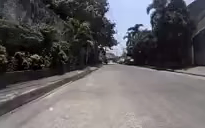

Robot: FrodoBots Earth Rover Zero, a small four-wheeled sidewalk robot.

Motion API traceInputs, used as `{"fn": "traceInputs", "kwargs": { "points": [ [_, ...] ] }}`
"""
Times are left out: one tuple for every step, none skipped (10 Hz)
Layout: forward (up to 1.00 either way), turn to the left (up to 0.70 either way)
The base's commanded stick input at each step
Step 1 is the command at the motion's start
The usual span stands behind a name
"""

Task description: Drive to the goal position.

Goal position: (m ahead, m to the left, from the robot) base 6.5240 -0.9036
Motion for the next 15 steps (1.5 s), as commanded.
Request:
{"fn": "traceInputs", "kwargs": {
  "points": [
    [1.0,0.0],
    [1.0,-0.09],
    [1.0,-0.29],
    [1.0,-0.4],
    [1.0,-0.39],
    [1.0,-0.39],
    [1.0,-0.39],
    [1.0,-0.36],
    [1.0,-0.16],
    [1.0,0.0],
    [1.0,0.0],
    [1.0,0.0],
    [1.0,0.0],
    [1.0,0.0],
    [1.0,0.0]
  ]
}}
